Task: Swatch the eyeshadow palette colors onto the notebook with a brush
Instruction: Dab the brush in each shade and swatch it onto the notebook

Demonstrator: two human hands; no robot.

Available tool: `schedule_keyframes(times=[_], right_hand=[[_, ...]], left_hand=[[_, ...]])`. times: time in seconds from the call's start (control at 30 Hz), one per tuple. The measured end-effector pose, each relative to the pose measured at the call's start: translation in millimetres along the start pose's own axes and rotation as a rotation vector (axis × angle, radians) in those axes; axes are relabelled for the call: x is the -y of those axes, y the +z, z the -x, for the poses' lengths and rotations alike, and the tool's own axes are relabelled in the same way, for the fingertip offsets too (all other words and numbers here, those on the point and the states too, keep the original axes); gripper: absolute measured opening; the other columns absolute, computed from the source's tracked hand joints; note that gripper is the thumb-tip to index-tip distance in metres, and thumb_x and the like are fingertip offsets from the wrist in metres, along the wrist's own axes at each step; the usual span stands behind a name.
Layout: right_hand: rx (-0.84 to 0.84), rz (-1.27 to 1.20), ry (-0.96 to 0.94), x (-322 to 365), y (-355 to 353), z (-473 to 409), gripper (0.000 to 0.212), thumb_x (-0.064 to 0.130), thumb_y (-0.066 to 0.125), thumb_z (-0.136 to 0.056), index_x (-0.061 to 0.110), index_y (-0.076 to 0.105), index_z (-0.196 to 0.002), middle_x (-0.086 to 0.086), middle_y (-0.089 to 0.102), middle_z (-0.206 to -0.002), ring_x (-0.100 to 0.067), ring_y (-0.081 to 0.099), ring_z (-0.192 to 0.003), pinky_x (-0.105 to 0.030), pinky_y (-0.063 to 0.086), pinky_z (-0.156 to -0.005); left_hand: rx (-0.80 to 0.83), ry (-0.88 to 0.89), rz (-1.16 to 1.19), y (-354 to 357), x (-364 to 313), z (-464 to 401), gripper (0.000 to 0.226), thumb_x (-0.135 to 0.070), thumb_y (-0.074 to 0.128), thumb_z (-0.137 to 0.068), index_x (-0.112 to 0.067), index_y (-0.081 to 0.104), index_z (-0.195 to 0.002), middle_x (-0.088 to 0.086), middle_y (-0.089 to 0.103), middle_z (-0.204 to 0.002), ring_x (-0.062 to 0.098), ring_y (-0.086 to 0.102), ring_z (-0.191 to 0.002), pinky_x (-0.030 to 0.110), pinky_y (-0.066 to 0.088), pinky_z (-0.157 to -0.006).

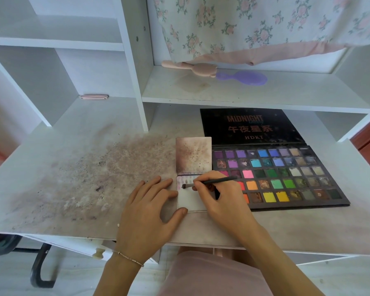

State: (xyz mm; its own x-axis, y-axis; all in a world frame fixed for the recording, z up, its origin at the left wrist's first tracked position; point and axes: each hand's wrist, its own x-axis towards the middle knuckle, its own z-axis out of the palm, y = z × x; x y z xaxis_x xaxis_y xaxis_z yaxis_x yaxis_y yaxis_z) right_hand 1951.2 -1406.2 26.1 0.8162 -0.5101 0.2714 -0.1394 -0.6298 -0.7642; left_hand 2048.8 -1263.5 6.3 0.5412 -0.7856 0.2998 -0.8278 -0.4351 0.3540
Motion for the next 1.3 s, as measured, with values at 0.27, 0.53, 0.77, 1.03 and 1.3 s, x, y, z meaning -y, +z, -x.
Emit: schedule_keyframes(times=[0.27, 0.53, 0.77, 1.03, 1.3], right_hand=[[0.007, 0.011, 0.000, 0, 0, 0, 0.008, 0.013, 0.058, -0.087, 0.013, 0.065, -0.091, 0.008, 0.060, -0.084, -0.005, 0.057, -0.078, -0.015, 0.046, -0.072], [0.000, 0.013, -0.005, -1, 1, 0, 0.008, 0.013, 0.058, -0.086, 0.013, 0.065, -0.091, 0.010, 0.059, -0.084, -0.005, 0.058, -0.078, -0.014, 0.046, -0.073], [-0.023, 0.012, -0.010, -3, 2, 0, 0.009, 0.013, 0.058, -0.087, 0.012, 0.065, -0.092, 0.007, 0.060, -0.085, -0.006, 0.057, -0.079, -0.014, 0.046, -0.073], [-0.203, -0.094, -0.030, -6, 0, 1, 0.014, 0.015, 0.053, -0.087, 0.014, 0.062, -0.098, 0.011, 0.057, -0.090, -0.002, 0.056, -0.085, -0.009, 0.045, -0.074], [-0.340, -0.059, 0.029, -22, -27, 10, 0.017, 0.019, 0.044, -0.091, 0.035, 0.051, -0.089, 0.003, 0.058, -0.078, -0.013, 0.058, -0.074, -0.019, 0.050, -0.059]], left_hand=[[0.010, -0.011, 0.012, 0, 1, 1, 0.042, -0.053, 0.047, -0.076, -0.021, 0.069, -0.091, -0.003, 0.066, -0.114, 0.020, 0.057, -0.114, 0.043, 0.034, -0.104], [0.008, -0.007, -0.003, 0, 1, 1, 0.042, -0.054, 0.047, -0.076, -0.021, 0.069, -0.091, -0.002, 0.066, -0.113, 0.020, 0.057, -0.113, 0.046, 0.032, -0.103], [0.011, -0.008, 0.005, 1, 1, 0, 0.042, -0.054, 0.048, -0.075, -0.022, 0.069, -0.091, -0.002, 0.066, -0.113, 0.020, 0.057, -0.113, 0.045, 0.033, -0.103], [0.014, -0.008, 0.006, 0, 1, 0, 0.042, -0.054, 0.047, -0.076, -0.021, 0.069, -0.092, -0.002, 0.066, -0.114, 0.020, 0.057, -0.113, 0.045, 0.030, -0.104], [0.003, -0.003, 0.014, -1, 0, 0, 0.044, -0.054, 0.047, -0.075, -0.020, 0.070, -0.092, -0.001, 0.066, -0.113, 0.021, 0.058, -0.112, 0.047, 0.030, -0.103]])
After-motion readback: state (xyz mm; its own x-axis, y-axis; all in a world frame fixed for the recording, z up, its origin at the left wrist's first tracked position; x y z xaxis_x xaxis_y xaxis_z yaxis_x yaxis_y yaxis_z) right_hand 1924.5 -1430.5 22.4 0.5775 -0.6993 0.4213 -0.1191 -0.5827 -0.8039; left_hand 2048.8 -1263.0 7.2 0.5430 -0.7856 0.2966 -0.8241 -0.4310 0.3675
